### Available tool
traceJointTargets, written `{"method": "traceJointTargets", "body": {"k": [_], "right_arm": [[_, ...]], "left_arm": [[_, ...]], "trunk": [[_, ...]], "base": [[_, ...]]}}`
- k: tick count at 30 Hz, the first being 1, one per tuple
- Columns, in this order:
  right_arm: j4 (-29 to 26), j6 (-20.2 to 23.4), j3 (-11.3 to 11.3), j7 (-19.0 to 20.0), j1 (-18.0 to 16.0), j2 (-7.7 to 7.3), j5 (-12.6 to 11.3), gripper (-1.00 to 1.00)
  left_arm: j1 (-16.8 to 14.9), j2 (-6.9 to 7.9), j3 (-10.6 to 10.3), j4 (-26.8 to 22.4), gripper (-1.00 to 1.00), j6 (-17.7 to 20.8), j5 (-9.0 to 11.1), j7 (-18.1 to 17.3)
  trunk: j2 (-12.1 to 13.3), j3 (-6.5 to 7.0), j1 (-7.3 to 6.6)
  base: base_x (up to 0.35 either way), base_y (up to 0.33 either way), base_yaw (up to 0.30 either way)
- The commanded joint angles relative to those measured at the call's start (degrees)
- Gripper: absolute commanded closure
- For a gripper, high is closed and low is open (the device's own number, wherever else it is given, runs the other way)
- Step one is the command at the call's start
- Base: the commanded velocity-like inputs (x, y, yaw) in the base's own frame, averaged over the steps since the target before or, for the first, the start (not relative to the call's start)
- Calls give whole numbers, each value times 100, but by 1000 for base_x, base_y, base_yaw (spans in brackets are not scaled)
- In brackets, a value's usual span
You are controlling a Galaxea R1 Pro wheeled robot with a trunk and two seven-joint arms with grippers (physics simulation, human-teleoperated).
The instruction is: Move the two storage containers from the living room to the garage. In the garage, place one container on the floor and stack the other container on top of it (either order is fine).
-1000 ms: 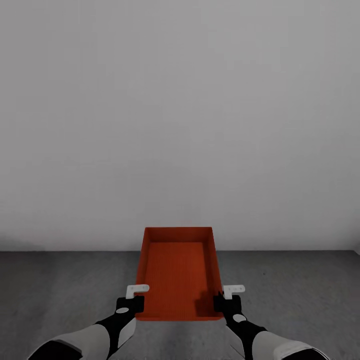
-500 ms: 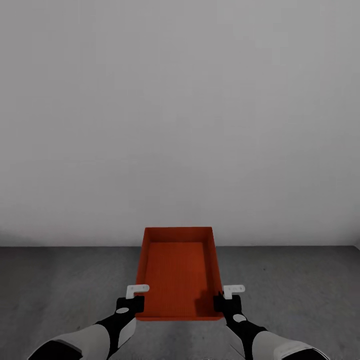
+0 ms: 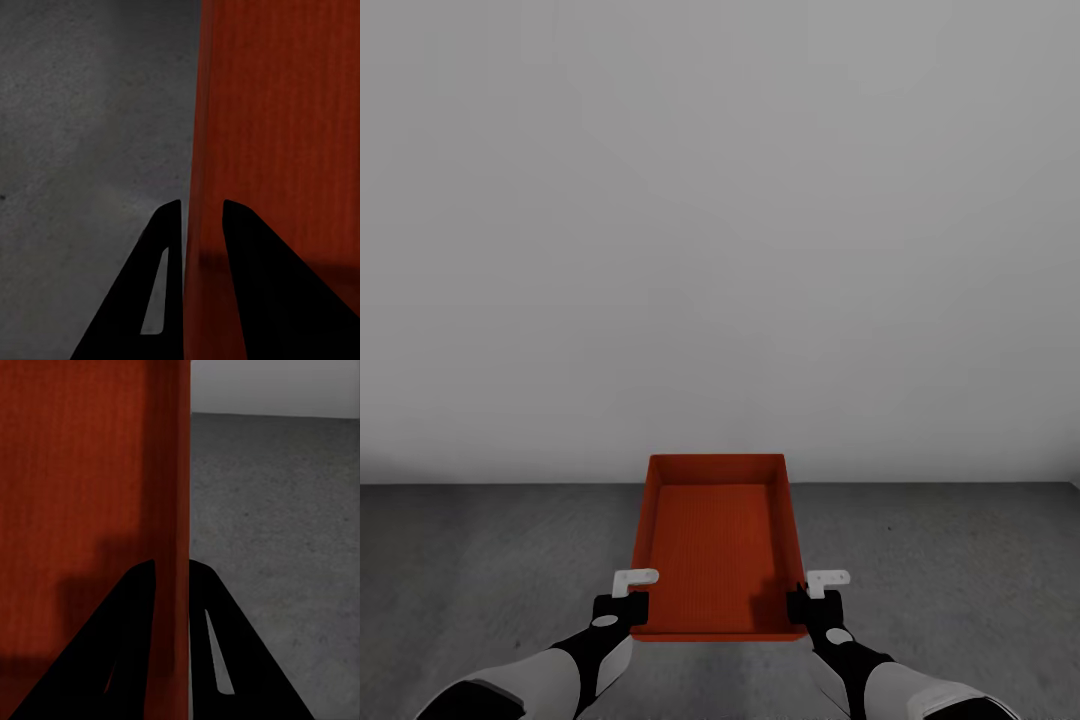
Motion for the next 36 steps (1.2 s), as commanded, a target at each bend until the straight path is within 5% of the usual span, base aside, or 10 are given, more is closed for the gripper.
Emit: {"method": "traceJointTargets", "body": {"k": [1, 36], "right_arm": [[18, -23, -178, -9, 0, 0, -106, 100], [18, -23, -178, -9, 0, 0, -106, 100]], "left_arm": [[-8, 177, 391, -14, 100, -396, -12, 46], [-8, 177, 391, -8, 100, -405, -12, 46]], "trunk": [[-45, -34, 22], [-1449, -982, 791]], "base": [[0, 0, 0], [0, 0, 0]]}}
